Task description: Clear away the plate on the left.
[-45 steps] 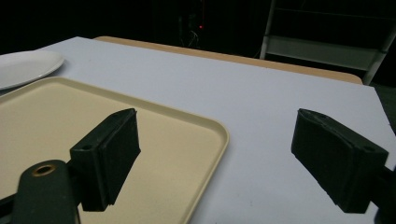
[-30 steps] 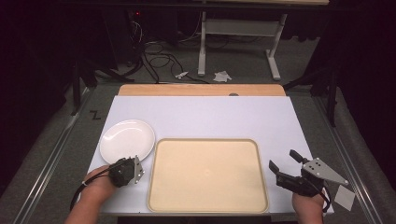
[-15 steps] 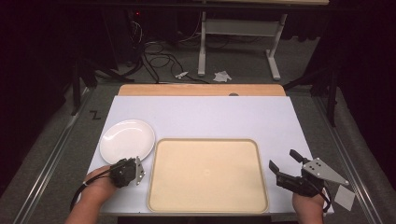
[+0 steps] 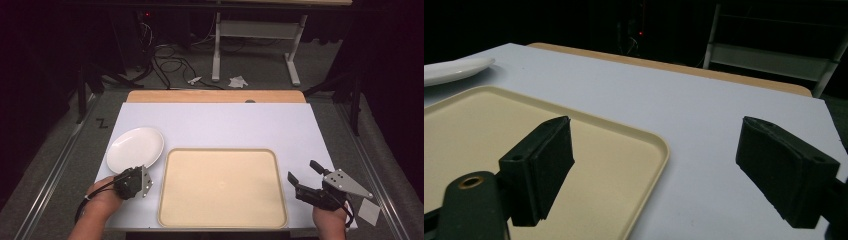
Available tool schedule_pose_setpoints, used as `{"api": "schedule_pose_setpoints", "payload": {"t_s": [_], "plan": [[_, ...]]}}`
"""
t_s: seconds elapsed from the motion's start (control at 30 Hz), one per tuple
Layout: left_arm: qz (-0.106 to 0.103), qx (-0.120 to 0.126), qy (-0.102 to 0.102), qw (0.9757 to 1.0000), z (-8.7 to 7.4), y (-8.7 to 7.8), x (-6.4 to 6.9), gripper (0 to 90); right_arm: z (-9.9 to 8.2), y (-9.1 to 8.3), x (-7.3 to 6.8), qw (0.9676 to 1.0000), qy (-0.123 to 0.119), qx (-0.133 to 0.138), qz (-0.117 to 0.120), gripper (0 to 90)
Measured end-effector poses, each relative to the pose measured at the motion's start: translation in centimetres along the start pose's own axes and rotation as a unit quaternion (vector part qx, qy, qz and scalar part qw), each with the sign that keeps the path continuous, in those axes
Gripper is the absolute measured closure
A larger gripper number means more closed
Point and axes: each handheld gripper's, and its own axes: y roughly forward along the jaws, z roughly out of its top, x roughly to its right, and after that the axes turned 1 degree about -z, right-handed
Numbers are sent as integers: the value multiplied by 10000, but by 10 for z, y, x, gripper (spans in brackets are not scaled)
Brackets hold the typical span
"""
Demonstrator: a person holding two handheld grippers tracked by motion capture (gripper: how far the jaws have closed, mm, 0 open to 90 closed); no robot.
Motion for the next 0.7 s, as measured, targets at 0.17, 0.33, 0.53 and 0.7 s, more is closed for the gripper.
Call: {"api": "schedule_pose_setpoints", "payload": {"t_s": [0.17, 0.33, 0.53, 0.7], "plan": [[178, 67, -67, 9998, 1, -4, -5, 866, 1, -2, 1, 10000, 34, 41, 1, 161], [245, 35, -105, 9996, 0, -4, -7, 870, 2, -2, 1, 10000, 5, 81, 1, 161], [339, 82, -231, 9991, -1, -4, -9, 872, 1, -2, 0, 10000, 1, 38, -5, 161], [370, 84, -296, 9988, -2, -5, -10, 872, 2, -1, 0, 10000, -31, 64, 8, 161]]}}
